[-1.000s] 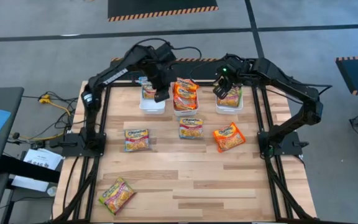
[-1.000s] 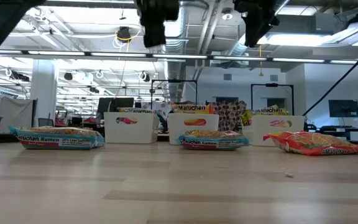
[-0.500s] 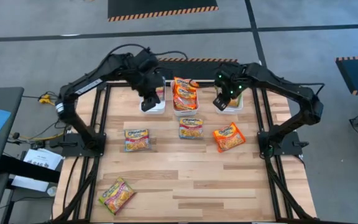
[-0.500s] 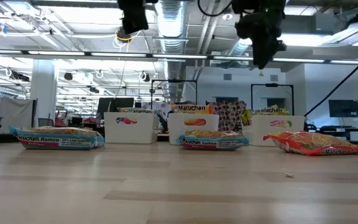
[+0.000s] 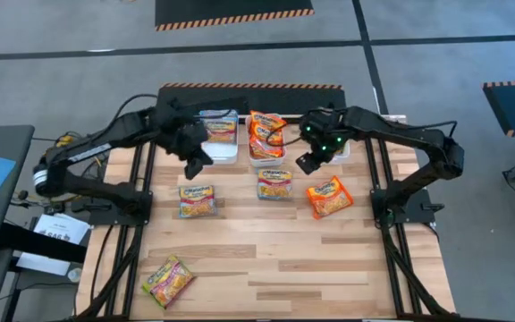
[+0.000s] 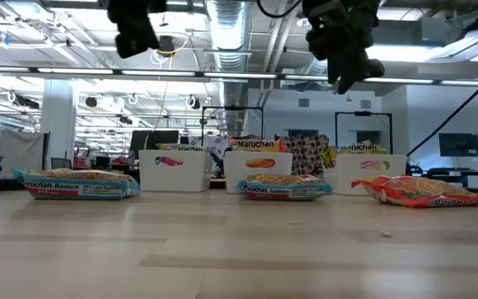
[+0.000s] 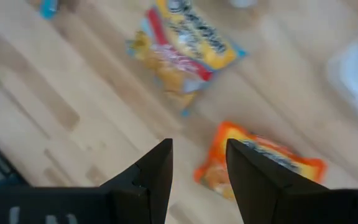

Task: Sort Maruchan noodles
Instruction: Put the blue noodle pack into the top left white bin

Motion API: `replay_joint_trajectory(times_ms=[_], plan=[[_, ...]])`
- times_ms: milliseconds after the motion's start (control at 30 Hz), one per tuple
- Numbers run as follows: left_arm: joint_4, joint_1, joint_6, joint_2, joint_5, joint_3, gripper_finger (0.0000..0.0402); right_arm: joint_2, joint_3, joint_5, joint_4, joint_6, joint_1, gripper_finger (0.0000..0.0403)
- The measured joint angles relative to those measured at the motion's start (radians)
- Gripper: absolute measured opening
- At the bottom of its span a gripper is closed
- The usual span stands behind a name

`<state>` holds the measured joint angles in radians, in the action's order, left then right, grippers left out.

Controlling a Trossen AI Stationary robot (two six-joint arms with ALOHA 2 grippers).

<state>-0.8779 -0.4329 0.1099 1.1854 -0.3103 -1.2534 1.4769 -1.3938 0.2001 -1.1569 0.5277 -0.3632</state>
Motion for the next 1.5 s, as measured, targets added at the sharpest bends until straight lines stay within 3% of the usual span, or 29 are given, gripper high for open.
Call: replay_joint_trajectory(times_ms=[300,467,667,833,1133,1300,1500], plan=[[0.015,0.034,0.069,-0.191,0.001,0.135,0.0000,-0.006,0.089,0.041,0.132,0.162,0.190,0.0173],[0.018,0.046,0.071,-0.237,0.002,0.143,0.0000,-0.096,0.245,0.036,0.340,0.340,0.291,0.0167],[0.012,0.054,0.056,-0.244,0.002,0.143,0.0000,-0.262,0.460,-0.070,0.624,0.552,0.354,0.0151],[0.004,0.053,0.021,-0.237,0.003,0.143,0.0000,-0.367,0.587,-0.144,0.743,0.654,0.364,0.0148],[-0.007,0.053,0.012,-0.235,0.003,0.143,0.0000,-0.413,0.652,-0.230,0.798,0.564,0.338,0.0150],[-0.011,0.053,0.003,-0.235,0.003,0.143,0.0000,-0.360,0.652,-0.230,0.827,0.423,0.317,0.0150],[-0.031,0.053,-0.004,-0.235,0.003,0.143,0.0000,-0.273,0.652,-0.212,0.897,0.455,0.282,0.0160]])
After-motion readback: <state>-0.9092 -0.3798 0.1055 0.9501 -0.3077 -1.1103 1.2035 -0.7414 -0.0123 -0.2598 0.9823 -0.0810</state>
